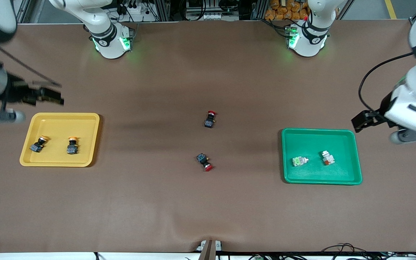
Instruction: Place green and yellow buttons in trays
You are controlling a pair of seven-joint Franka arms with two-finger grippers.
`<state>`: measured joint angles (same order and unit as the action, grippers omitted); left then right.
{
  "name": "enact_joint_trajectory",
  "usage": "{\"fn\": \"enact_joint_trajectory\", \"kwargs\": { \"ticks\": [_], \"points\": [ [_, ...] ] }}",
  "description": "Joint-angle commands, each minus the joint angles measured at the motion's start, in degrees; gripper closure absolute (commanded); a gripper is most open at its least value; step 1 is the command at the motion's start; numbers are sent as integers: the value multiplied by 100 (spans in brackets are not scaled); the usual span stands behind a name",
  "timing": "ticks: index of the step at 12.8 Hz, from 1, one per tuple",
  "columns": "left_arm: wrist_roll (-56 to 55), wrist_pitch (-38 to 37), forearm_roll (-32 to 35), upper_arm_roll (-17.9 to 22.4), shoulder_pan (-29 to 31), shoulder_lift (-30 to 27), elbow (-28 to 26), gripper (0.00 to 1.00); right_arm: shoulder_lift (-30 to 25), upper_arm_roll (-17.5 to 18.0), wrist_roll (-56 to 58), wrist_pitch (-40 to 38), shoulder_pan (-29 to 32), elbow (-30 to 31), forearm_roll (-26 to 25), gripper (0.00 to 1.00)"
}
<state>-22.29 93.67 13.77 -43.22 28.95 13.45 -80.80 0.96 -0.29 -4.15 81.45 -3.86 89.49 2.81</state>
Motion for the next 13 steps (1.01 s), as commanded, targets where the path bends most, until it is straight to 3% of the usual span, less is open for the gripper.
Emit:
{"fn": "enact_joint_trajectory", "kwargs": {
  "ticks": [1,3,5,9,11,13],
  "points": [
    [206,-129,-750,1434,-1053,-728,-312,0,-456,284,-8,-251,360,60,-184,0],
    [776,-287,-1076,2691,-1985,-1062,-541,0,-466,283,2,-576,456,-369,-175,0],
    [1041,-306,-1262,3431,-2480,-1475,-996,0,-465,292,-86,-761,457,-564,-149,0],
    [1060,-235,-1464,4110,-3008,-2573,-2332,0,-439,257,-60,-569,615,-521,-96,0],
    [1060,-253,-1517,4085,-3009,-2838,-2563,0,-352,257,-25,-499,641,-521,-87,0],
    [1069,-375,-1509,3971,-3158,-2795,-2415,0,-307,257,-16,-358,668,-520,-79,0]
  ]
}}
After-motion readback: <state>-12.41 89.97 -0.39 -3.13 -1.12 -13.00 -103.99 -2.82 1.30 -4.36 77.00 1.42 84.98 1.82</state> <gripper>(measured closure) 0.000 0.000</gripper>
